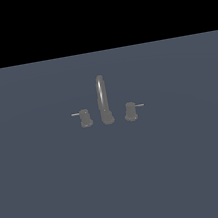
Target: Turn on the faucet by rotating a designated handle.
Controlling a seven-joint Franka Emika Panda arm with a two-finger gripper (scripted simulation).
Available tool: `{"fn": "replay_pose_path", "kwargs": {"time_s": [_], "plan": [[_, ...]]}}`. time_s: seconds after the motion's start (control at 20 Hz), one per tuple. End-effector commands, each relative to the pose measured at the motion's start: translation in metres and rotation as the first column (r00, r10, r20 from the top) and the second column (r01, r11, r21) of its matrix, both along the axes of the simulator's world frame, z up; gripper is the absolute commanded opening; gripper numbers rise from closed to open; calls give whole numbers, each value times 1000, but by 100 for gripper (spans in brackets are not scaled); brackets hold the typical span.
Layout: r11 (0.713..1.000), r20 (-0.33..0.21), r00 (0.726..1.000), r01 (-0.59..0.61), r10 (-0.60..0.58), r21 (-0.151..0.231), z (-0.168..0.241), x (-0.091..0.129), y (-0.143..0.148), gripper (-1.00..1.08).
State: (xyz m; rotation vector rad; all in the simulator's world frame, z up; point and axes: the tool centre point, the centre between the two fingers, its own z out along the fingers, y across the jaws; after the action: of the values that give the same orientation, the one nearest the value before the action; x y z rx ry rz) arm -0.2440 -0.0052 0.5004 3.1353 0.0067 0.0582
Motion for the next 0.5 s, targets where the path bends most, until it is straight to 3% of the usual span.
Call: {"fn": "replay_pose_path", "kwargs": {"time_s": [0.0, 0.45], "plan": [[1000, 0, 1000, 0, 0, 0, 0, 0, 0, -100], [999, -1, 999, 41, -41, 1, -11, 4, 9, -100]]}}
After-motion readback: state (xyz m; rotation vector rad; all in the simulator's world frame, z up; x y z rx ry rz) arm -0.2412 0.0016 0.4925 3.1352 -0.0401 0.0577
